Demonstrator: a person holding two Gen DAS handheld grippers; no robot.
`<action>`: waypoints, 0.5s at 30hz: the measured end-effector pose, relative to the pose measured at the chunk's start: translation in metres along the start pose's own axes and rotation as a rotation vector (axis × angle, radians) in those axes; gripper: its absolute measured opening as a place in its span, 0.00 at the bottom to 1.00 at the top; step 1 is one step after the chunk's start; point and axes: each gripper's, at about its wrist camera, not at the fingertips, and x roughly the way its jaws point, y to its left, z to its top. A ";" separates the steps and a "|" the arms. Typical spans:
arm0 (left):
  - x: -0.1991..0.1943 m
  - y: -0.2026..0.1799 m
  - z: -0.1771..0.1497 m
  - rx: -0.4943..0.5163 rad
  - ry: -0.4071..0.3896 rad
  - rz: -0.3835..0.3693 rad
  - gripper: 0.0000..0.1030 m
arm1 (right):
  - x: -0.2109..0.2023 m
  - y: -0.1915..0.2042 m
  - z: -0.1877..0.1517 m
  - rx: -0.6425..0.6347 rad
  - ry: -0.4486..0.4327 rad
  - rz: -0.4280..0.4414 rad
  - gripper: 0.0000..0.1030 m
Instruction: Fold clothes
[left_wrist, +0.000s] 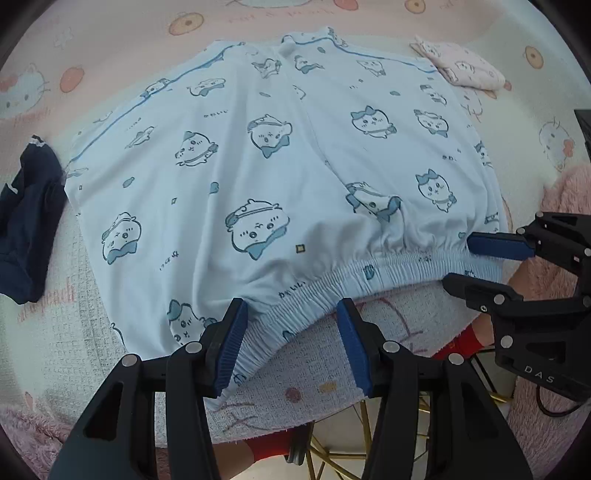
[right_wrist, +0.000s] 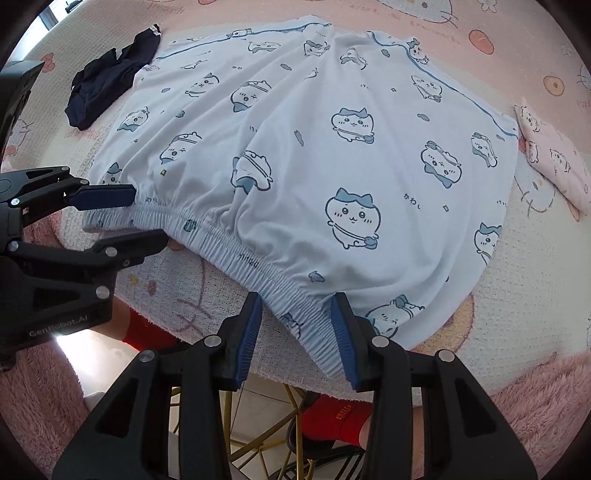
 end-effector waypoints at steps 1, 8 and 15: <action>0.000 0.002 0.002 -0.006 -0.002 0.002 0.51 | 0.000 -0.001 0.001 0.001 -0.002 -0.002 0.38; 0.007 -0.006 0.017 0.001 -0.001 0.013 0.51 | 0.004 -0.012 0.007 0.026 -0.015 -0.008 0.39; -0.013 0.032 0.011 -0.081 -0.058 -0.022 0.51 | -0.017 -0.030 0.005 0.105 -0.065 0.068 0.39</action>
